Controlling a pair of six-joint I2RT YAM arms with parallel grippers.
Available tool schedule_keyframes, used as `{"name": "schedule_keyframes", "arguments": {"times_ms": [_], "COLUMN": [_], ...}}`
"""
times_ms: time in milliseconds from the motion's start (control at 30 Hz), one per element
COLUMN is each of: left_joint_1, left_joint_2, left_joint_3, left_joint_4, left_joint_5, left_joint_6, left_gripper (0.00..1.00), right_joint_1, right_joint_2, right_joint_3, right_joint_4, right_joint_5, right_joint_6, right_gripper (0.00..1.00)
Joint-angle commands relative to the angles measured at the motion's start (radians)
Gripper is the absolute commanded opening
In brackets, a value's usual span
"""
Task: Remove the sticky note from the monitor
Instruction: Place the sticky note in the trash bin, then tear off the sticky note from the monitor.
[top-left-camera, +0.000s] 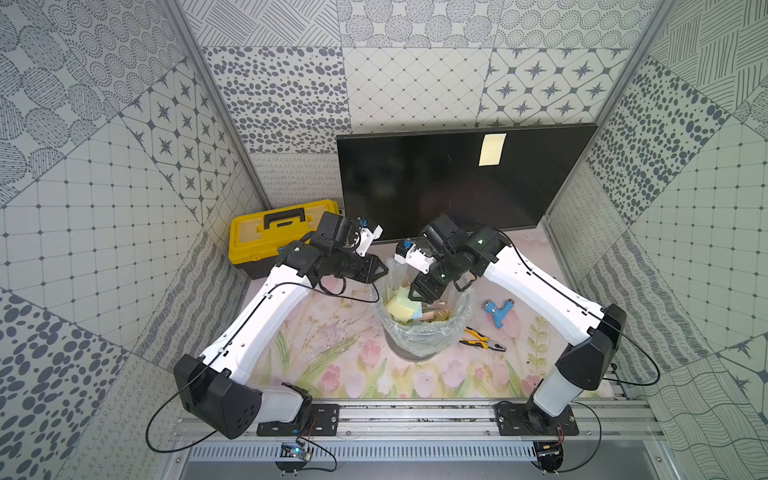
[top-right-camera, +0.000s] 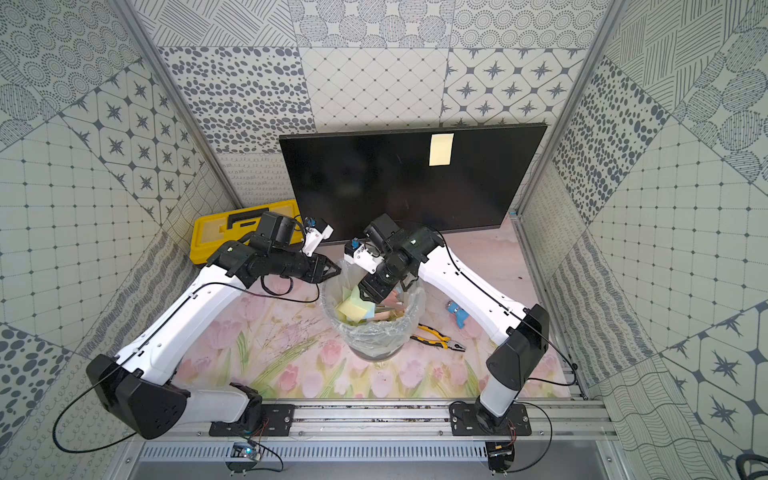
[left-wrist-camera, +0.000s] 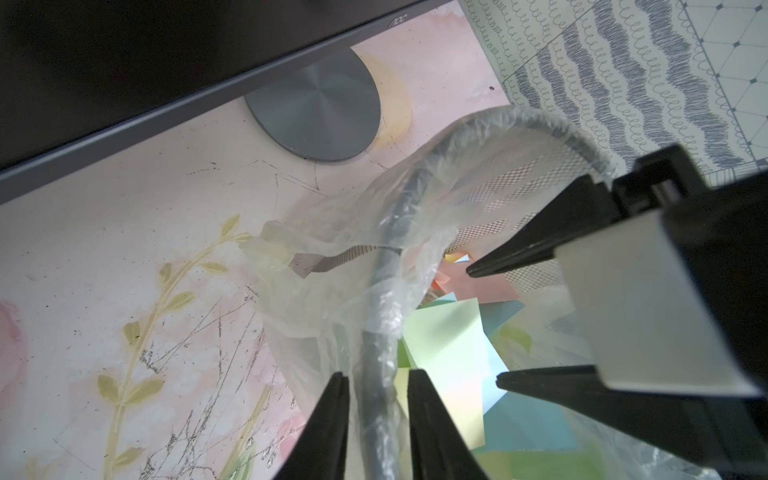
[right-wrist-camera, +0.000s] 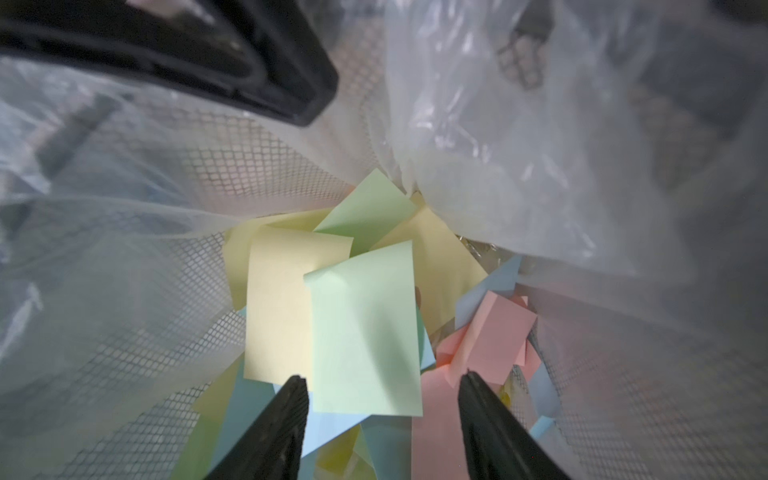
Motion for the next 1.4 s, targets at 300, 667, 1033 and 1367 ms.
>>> {"name": "schedule_keyframes", "arguments": {"times_ms": [300,667,1033,1367], "left_joint_1": [-0.001,0.001,0.006,0.006], "left_joint_2": [-0.098,-0.175,-0.201,-0.18], "left_joint_3": [-0.074,-0.118,-0.136,-0.145], "left_joint_4": [0.201,0.466,0.521,0.519], "left_joint_5": [-0.098,-0.309,-0.38,-0.351], "left_joint_6": [-0.012,-0.073,-0.11,-0.149], "left_gripper": [0.59,0.93,0.99,0.99], "right_joint_1": [-0.035,-0.219,-0.584,-0.886], "right_joint_2": [-0.112,-0.356,-0.503,-0.558], "right_joint_3": [0.086,-0.118,-0.291,-0.506], "right_joint_4": [0.068,0.435,0.791,1.068], "right_joint_5": [0.101,0.093,-0.134,-0.342], "right_joint_6": [0.006,0.182,0.486,0.826], "right_gripper": [0.81,0.97,0.97,0.97]}}
